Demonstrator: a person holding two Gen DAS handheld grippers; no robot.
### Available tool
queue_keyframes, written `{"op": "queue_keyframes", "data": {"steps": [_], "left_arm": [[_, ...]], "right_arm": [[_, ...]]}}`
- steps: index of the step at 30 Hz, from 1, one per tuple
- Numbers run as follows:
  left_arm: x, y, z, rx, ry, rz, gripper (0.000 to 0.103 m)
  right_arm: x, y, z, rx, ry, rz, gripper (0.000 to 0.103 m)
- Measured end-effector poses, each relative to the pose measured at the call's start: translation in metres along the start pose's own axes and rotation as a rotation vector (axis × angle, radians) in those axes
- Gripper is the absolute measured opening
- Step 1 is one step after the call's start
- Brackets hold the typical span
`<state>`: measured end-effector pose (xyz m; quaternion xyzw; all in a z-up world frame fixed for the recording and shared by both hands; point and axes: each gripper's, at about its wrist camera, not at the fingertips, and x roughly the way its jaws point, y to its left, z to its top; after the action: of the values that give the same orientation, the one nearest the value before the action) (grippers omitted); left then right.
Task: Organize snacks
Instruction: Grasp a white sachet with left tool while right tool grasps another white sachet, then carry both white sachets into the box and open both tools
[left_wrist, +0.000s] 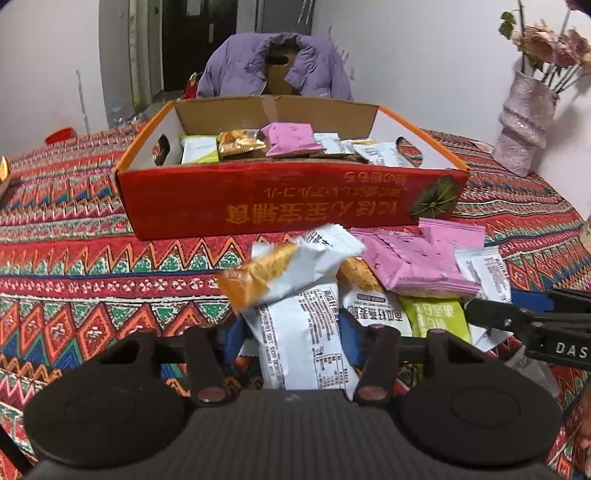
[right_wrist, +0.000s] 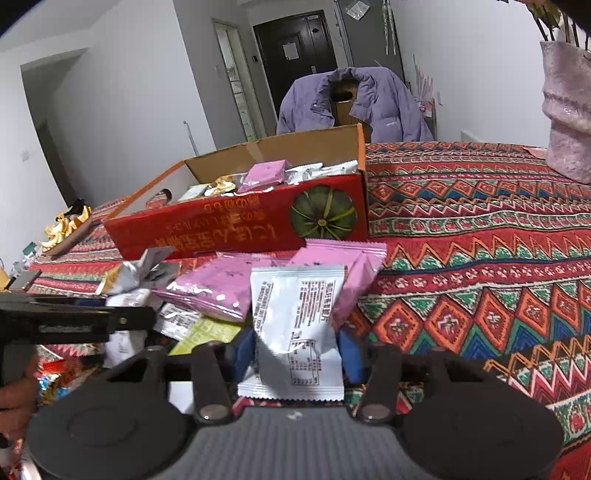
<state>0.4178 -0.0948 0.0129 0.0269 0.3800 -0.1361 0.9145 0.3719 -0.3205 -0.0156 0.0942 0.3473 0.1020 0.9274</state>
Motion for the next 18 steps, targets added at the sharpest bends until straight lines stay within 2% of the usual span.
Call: {"op": "queue_keyframes", "data": {"steps": [4,11,18], "left_arm": [[-0.024,-0.005,-0.003,0.028,-0.062,0.004,0.05],[-0.09,-0.009,-0.013,0.022,-0.179,0.001,0.049],[-0.148,-0.004,-0.043,-0.016,-0.237,0.006,0.049]], "right_arm": [[-0.012,0.001,-0.002,0.007,-0.024,0.002,0.046],[-0.069,0.012,-0.003,-0.025,-0.119,-0.006,0.045],[-0.121,0.036,-0.025,-0.073,-0.149,0.016,0.045]]}}
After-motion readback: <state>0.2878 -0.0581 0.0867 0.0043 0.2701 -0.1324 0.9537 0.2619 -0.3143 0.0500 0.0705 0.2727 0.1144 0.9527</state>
